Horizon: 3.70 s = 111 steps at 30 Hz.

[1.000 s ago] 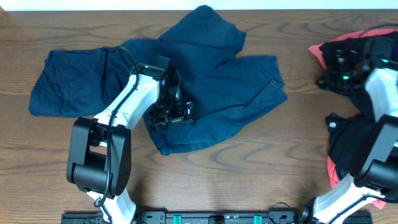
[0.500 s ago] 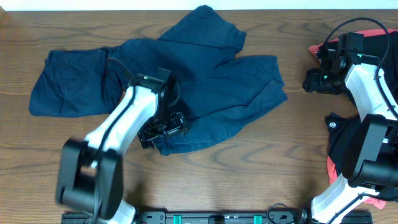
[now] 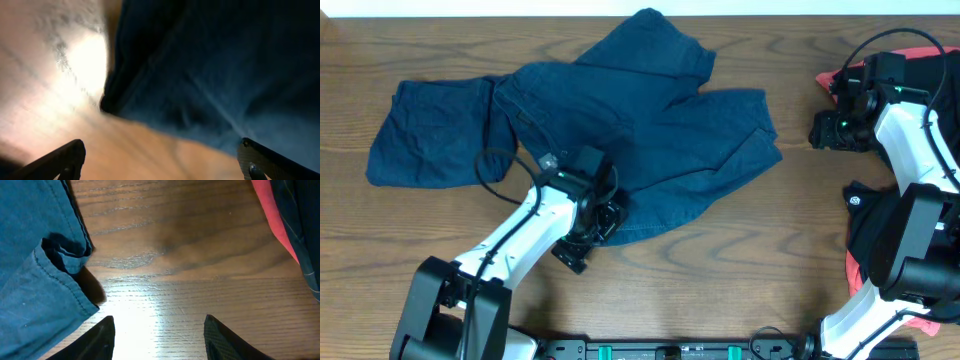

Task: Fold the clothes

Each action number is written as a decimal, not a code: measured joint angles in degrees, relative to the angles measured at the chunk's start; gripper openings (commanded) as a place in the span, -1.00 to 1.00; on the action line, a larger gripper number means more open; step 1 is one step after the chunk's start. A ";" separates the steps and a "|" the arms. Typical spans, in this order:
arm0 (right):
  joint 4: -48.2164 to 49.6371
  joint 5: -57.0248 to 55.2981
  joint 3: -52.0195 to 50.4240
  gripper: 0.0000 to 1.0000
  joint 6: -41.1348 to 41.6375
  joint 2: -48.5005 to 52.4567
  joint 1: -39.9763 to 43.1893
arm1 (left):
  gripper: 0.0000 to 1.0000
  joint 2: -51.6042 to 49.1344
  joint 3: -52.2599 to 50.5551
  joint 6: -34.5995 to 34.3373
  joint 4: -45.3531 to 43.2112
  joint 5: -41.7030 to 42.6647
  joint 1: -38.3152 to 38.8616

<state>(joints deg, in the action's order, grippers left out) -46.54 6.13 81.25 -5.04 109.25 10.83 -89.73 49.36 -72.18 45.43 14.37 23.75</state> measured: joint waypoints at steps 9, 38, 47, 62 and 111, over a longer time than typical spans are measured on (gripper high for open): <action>-0.24 0.00 0.00 0.12 0.00 0.00 0.00 | 0.60 0.00 -2.49 -6.21 -5.01 -6.34 0.00; -6.93 4.92 -0.04 0.35 0.15 0.00 0.00 | -0.44 2.01 -5.01 -6.62 -1.62 -9.46 0.00; -5.86 17.44 -8.46 0.39 0.20 0.00 -1.01 | -0.52 11.50 -5.01 0.87 -0.81 -12.37 0.02; 18.84 22.97 -21.73 0.04 14.01 -2.03 -6.80 | -0.53 13.03 -5.01 4.83 0.96 -13.73 0.02; 3.80 18.16 -4.68 -0.98 17.77 -44.37 7.78 | -0.88 46.88 4.07 27.87 6.56 -0.72 0.87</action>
<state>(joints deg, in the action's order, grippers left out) -42.74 24.29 76.58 12.73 64.88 18.61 -42.85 53.43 -44.31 51.99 13.65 24.62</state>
